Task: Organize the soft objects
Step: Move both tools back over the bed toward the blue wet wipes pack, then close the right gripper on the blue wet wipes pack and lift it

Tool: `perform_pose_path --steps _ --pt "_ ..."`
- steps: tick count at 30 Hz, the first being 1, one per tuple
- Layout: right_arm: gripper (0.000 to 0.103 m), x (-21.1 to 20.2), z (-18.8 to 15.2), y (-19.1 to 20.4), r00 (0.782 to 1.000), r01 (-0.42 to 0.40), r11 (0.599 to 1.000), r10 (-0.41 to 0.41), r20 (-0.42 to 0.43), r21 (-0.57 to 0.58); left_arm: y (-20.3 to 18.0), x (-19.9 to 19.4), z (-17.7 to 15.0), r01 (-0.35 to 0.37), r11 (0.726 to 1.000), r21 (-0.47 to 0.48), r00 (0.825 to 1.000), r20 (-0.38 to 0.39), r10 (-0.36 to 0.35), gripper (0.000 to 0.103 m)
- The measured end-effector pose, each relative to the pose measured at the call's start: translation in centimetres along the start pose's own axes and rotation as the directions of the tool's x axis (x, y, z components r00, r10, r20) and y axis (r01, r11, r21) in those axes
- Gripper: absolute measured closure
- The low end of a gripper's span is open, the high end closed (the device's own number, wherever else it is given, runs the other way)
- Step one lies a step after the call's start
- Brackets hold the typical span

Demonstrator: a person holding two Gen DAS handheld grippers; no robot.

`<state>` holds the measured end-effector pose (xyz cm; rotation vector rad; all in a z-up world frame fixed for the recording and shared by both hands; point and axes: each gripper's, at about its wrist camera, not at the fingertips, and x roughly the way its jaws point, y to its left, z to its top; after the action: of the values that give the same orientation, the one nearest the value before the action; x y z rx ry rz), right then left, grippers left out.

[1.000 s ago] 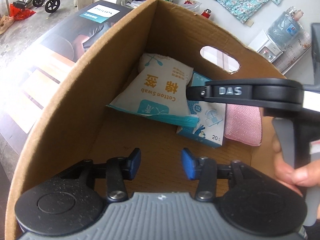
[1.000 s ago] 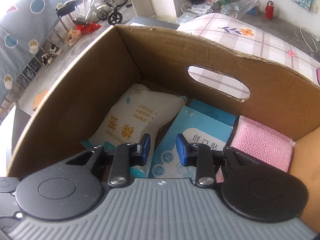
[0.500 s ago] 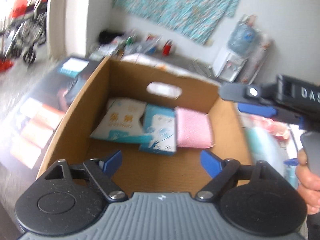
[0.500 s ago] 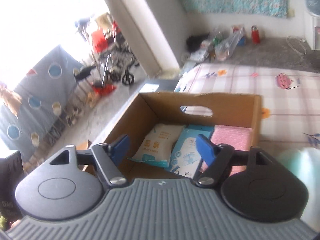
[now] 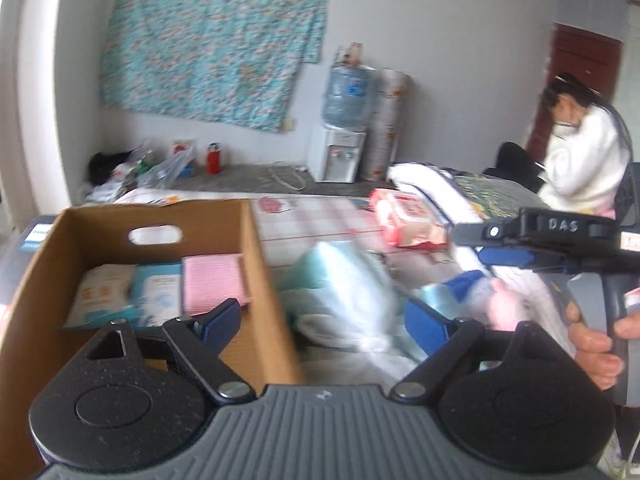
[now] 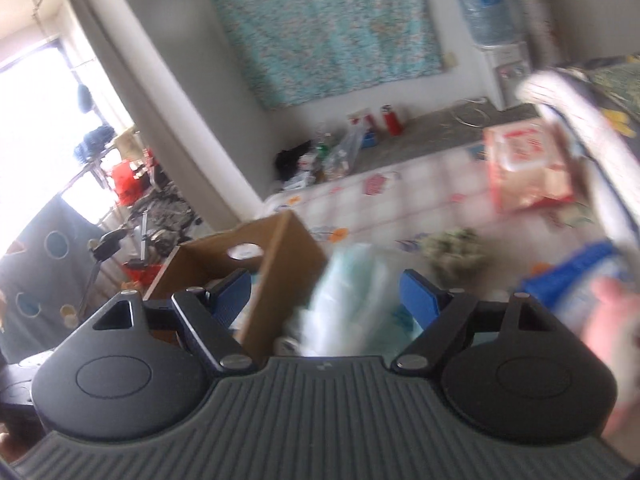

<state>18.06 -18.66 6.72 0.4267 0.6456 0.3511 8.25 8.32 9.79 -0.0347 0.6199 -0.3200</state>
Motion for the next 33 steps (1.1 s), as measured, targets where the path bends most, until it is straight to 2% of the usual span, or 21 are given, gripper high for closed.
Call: perform_pose_path --steps 3,9,13,15,18,20,23,26,28,33 --pt "0.021 -2.2 -2.1 -3.2 0.999 0.032 0.999 -0.032 -0.008 0.039 -3.5 0.6 -0.8 0.013 0.999 0.048 1.0 0.021 -0.015 0.007" --pt "0.021 -6.0 -5.3 -7.9 0.996 0.091 0.992 -0.09 -0.008 0.085 -8.9 3.2 -2.4 0.025 0.994 0.11 0.996 0.078 -0.034 0.007" --pt "0.021 -7.6 -5.5 -9.9 0.992 0.128 0.985 -0.129 -0.002 0.114 -11.5 5.4 -3.8 0.086 0.989 0.117 0.995 0.038 -0.091 0.008" --pt "0.021 -8.2 -5.1 -10.7 0.989 0.148 0.982 -0.149 0.001 0.118 -12.7 6.5 -4.1 0.117 0.982 0.149 0.993 0.002 -0.118 0.009" --pt "0.023 -8.2 -3.8 -11.9 0.987 0.162 0.977 -0.164 0.003 0.137 -14.0 7.9 -3.6 0.126 0.975 0.185 0.992 -0.014 -0.125 0.011" --pt "0.023 -7.7 -2.5 -12.9 0.987 0.157 0.975 -0.16 0.001 0.155 -14.3 8.8 -2.5 0.137 0.971 0.198 0.991 -0.017 -0.136 0.011" --pt "0.023 -6.1 0.1 -14.0 0.985 0.171 0.972 -0.169 -0.028 0.161 -14.9 10.7 -0.7 0.161 0.963 0.216 0.987 -0.047 -0.154 0.019" --pt "0.023 -3.5 2.5 -15.6 0.977 0.207 0.963 -0.192 -0.097 0.173 -15.5 13.4 0.8 0.167 0.959 0.229 0.984 -0.101 -0.147 0.025" --pt "0.023 -1.2 3.7 -16.6 0.964 0.236 0.956 -0.207 -0.169 0.175 -16.0 15.4 1.4 0.172 0.956 0.236 0.979 -0.145 -0.14 0.033" --pt "0.023 4.5 5.4 -19.2 0.919 0.297 0.94 -0.234 -0.316 0.17 -18.1 19.8 1.4 0.196 0.932 0.306 0.964 -0.234 -0.125 0.044"
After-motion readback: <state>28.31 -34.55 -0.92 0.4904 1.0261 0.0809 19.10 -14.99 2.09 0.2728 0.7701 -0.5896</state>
